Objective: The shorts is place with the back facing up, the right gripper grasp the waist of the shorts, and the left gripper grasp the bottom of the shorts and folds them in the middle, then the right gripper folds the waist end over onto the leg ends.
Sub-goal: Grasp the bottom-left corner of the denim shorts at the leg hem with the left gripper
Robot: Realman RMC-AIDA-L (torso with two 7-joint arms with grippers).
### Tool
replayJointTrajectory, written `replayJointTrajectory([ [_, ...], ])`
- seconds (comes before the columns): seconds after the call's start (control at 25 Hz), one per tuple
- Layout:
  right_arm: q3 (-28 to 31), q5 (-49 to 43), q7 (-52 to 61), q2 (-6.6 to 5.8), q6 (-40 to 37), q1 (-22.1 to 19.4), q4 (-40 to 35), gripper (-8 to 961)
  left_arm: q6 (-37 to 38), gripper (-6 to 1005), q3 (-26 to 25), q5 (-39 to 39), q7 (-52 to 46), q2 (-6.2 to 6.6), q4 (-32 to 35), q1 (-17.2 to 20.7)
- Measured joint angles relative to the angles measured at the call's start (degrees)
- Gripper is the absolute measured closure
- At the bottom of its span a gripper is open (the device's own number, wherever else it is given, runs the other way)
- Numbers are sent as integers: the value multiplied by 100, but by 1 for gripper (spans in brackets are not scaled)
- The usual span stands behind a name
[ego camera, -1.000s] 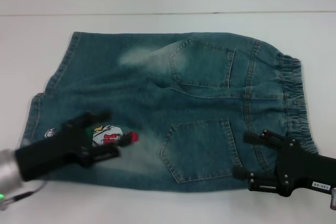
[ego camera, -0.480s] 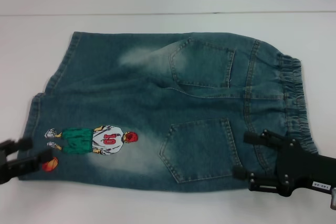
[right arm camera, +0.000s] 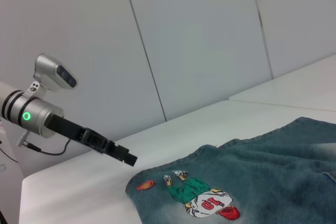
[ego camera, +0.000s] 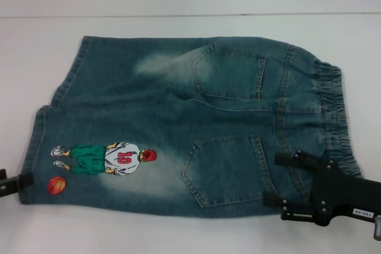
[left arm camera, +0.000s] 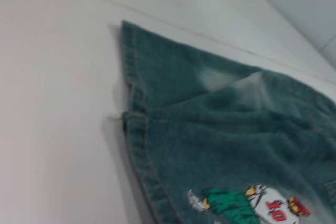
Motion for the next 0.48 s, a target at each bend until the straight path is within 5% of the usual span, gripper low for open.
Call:
replayJointTrajectory([
  [0.48, -37, 0, 1, 0, 69, -8, 0, 6, -170, 69, 468, 235, -32, -63, -28, -123],
])
